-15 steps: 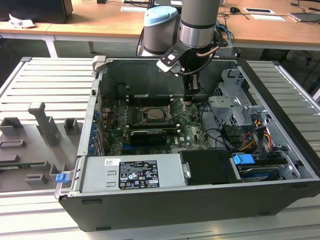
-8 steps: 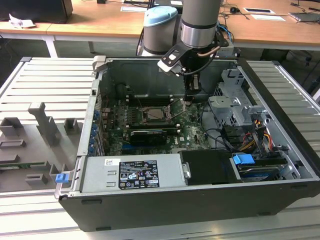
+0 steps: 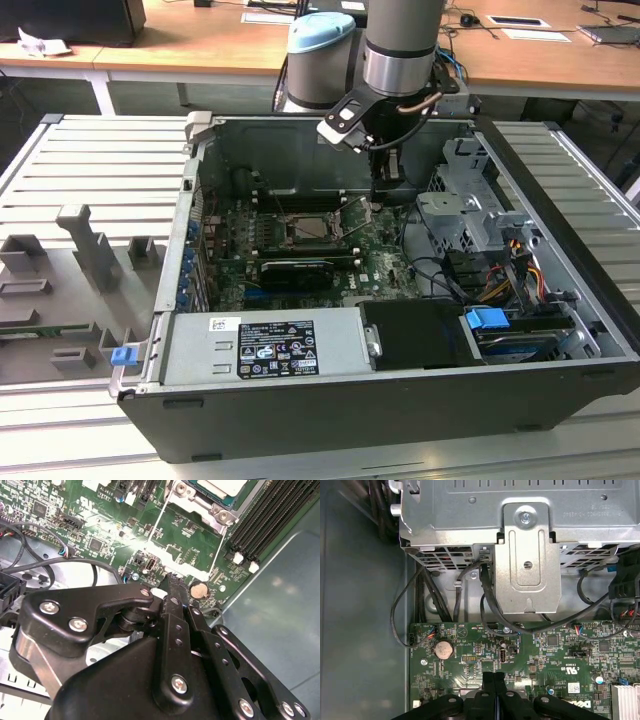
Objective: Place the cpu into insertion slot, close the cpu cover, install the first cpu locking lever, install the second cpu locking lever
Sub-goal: 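Close the cpu cover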
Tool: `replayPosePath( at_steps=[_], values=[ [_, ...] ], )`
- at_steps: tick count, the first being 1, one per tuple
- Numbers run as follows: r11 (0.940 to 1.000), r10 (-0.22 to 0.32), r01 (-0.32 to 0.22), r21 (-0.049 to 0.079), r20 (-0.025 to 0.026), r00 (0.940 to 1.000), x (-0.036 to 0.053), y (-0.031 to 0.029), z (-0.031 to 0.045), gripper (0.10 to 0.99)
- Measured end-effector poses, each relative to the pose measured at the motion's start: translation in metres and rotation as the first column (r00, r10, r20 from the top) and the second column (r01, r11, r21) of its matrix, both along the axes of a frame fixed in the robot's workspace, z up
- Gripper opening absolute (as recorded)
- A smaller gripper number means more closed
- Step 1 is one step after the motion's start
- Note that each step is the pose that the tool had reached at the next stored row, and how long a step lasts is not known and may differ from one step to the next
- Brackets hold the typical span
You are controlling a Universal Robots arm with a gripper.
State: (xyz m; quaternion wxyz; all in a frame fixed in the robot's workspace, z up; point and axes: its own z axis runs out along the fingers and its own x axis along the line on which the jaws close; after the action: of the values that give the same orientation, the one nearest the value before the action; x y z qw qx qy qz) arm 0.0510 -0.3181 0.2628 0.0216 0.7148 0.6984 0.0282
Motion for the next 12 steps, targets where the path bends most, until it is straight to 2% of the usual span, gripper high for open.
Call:
replayPosePath(
  at_steps=[12],
  values=[
    [1.0,0.0,0.0,0.0,-0.0001,1.0,0.0071,0.0,-0.0013,0.106]
  ],
)
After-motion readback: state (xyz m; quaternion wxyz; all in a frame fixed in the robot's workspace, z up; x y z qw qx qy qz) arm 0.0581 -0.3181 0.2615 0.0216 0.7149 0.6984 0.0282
